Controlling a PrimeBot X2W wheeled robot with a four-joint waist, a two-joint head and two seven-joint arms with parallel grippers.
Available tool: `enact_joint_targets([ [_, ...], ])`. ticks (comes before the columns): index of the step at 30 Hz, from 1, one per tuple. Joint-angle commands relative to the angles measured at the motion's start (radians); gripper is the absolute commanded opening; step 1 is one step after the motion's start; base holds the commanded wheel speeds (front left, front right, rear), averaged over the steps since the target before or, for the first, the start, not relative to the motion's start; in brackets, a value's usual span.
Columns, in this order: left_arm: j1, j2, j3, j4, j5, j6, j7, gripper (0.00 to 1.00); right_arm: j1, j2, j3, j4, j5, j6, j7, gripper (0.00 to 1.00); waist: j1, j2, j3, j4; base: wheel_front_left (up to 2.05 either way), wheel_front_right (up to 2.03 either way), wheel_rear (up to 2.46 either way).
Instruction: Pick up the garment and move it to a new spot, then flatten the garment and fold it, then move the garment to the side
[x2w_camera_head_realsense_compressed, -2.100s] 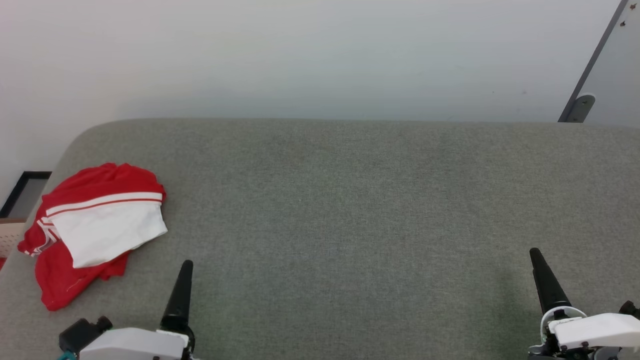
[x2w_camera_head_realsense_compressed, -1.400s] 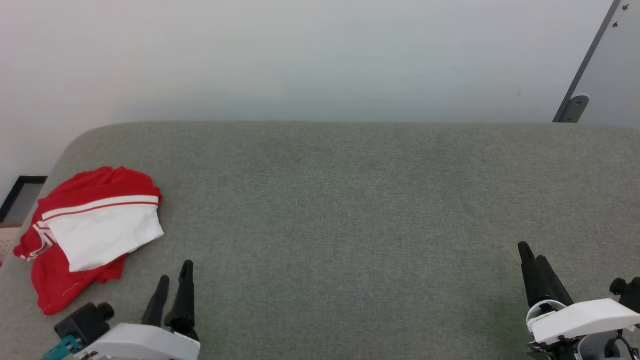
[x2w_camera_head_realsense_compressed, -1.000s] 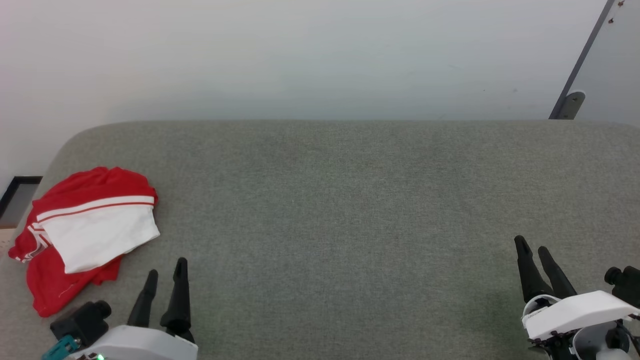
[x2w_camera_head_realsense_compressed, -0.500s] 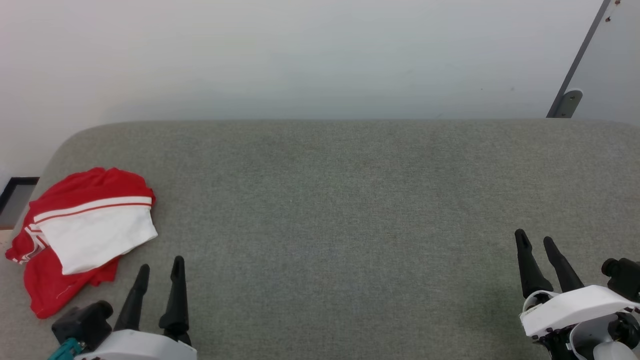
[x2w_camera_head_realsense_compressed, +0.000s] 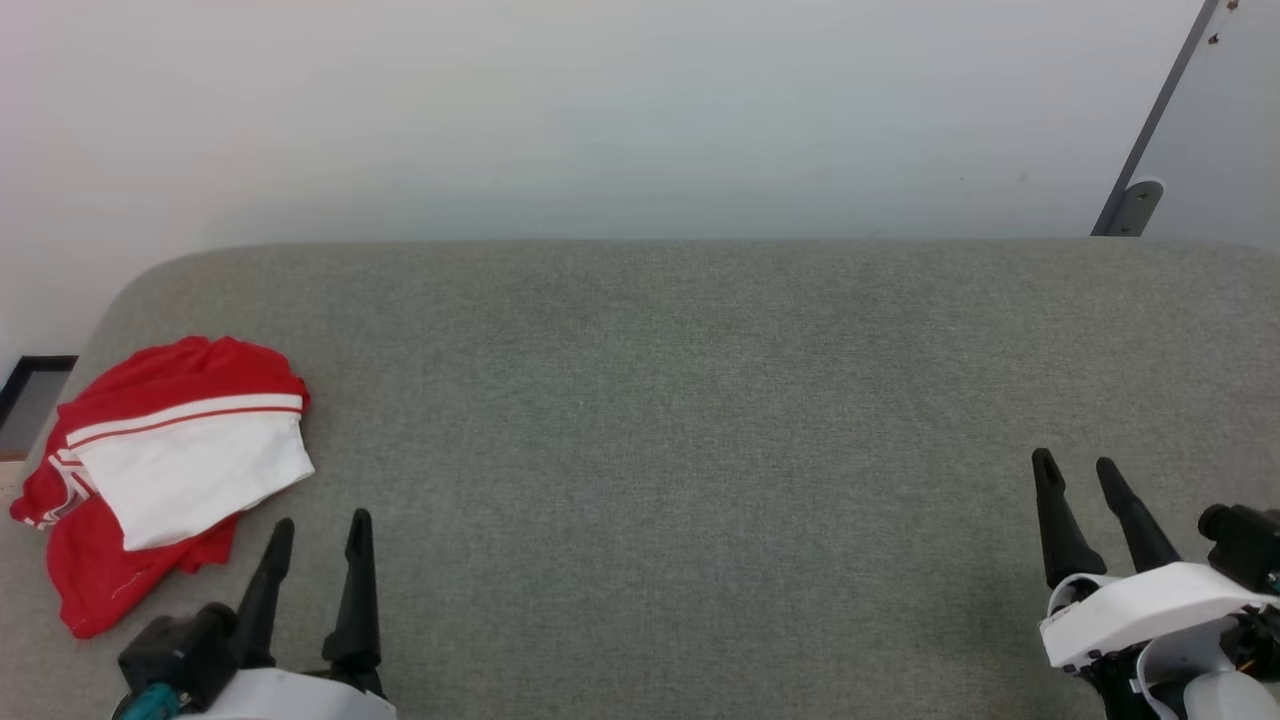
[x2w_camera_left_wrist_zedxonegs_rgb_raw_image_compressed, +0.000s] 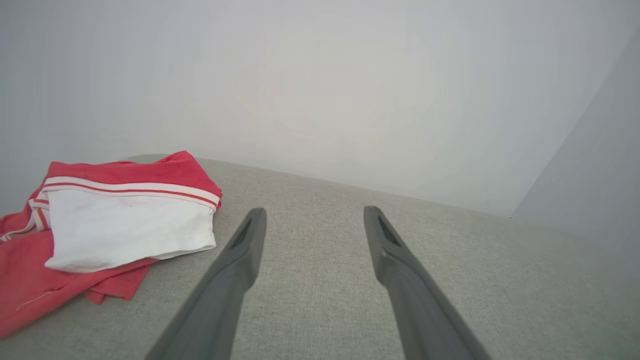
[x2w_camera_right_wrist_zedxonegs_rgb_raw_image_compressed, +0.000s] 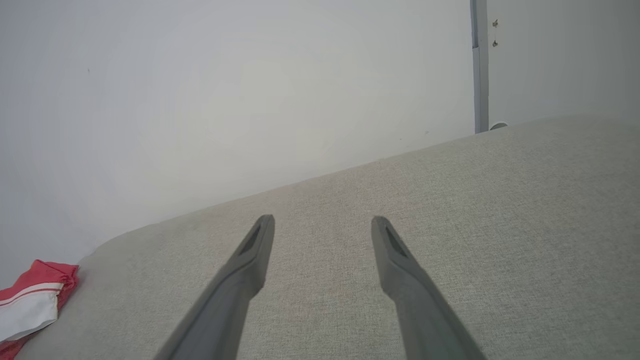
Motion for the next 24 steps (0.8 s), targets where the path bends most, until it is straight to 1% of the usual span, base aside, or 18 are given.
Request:
enact_joint_targets([
  [1,0.008,0.006,0.003,-0.01,0.028,-0.003,-0.007,1.0,-0.017,-0.008,-0.003,-0.01,-0.019,-0.001,-0.008,1.0,0.0,0.0,0.0,0.0,0.0,0.0,0.0],
  [24,0.033,0.0,0.014,-0.042,0.195,-0.017,-0.054,1.0,-0.021,-0.013,0.004,-0.023,-0.18,-0.001,-0.03,1.0,0.0,0.0,-0.001,-0.005,0.0,0.0,0.0],
])
